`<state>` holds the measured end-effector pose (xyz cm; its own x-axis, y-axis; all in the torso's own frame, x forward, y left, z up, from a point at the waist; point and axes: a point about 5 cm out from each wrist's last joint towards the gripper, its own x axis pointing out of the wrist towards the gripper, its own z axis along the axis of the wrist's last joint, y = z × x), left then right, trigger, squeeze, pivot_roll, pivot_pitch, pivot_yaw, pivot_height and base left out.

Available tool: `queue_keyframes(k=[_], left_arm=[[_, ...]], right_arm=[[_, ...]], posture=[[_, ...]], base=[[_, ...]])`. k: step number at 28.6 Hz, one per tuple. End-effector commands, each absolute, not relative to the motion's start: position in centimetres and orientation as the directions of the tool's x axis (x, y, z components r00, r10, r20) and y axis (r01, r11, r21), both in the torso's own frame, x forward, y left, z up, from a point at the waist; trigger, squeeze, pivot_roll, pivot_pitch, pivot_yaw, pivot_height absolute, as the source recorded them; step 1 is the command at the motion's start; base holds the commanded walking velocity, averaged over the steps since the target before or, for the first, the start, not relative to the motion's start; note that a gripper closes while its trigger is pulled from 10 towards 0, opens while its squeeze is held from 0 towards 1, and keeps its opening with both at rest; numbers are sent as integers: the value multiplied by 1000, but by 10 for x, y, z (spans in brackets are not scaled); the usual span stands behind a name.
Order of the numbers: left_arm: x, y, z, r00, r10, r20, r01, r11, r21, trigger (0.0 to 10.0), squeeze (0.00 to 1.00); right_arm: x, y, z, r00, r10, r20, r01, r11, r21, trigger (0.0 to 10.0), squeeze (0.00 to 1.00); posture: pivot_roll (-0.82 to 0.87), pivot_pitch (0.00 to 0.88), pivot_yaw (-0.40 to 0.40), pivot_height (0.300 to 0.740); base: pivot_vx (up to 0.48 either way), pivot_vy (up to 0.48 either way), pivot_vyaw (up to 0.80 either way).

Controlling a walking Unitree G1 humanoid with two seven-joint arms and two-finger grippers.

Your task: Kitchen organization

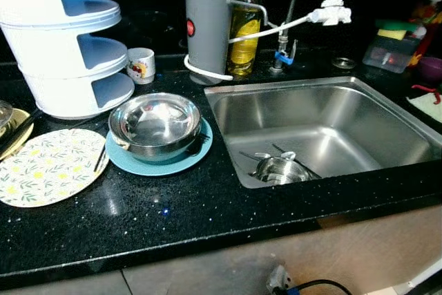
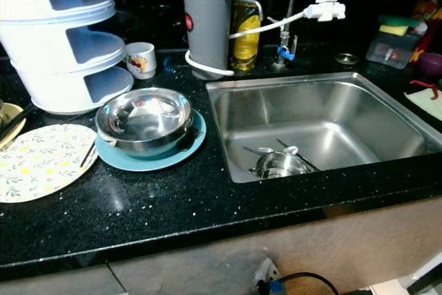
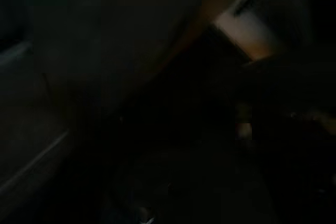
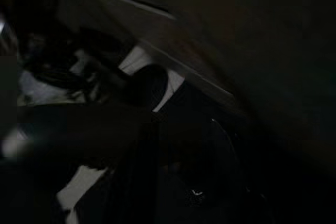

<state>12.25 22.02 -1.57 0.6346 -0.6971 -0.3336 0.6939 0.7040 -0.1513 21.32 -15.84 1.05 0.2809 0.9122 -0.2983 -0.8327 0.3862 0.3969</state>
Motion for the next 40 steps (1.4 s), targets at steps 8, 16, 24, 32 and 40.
queue_keyframes(k=[8, 16, 24, 32, 40], left_arm=[[139, 210, 59, 588, -797, -138, 781, 604, -156, 10000, 0], [143, 132, 139, 459, -888, -15, 878, 456, -147, 10000, 0], [139, 128, 169, 467, -884, -17, 874, 464, -145, 10000, 0], [151, 128, 192, 501, -864, 57, 862, 491, -130, 10000, 0], [160, 131, 210, 510, -848, 142, 860, 499, -112, 10000, 0]], right_arm=[[208, -157, 53, 140, 975, -176, -885, 202, 418, 10000, 0], [187, -153, 98, -55, 993, -104, -897, -4, 441, 10000, 0], [177, -150, 119, -111, 991, -73, -887, -65, 458, 10000, 0], [190, -141, 169, -118, 983, 142, -897, -167, 408, 10000, 0], [200, -139, 209, -135, 930, 342, -915, -250, 318, 10000, 0]], posture=[[63, 155, -70, 740], [59, 158, -66, 740], [62, 160, -67, 740], [64, 157, -66, 740], [63, 154, -62, 740]], base=[[0, 0, 0], [0, 0, 0], [0, 0, 0], [0, 0, 0], [0, 0, 0]])
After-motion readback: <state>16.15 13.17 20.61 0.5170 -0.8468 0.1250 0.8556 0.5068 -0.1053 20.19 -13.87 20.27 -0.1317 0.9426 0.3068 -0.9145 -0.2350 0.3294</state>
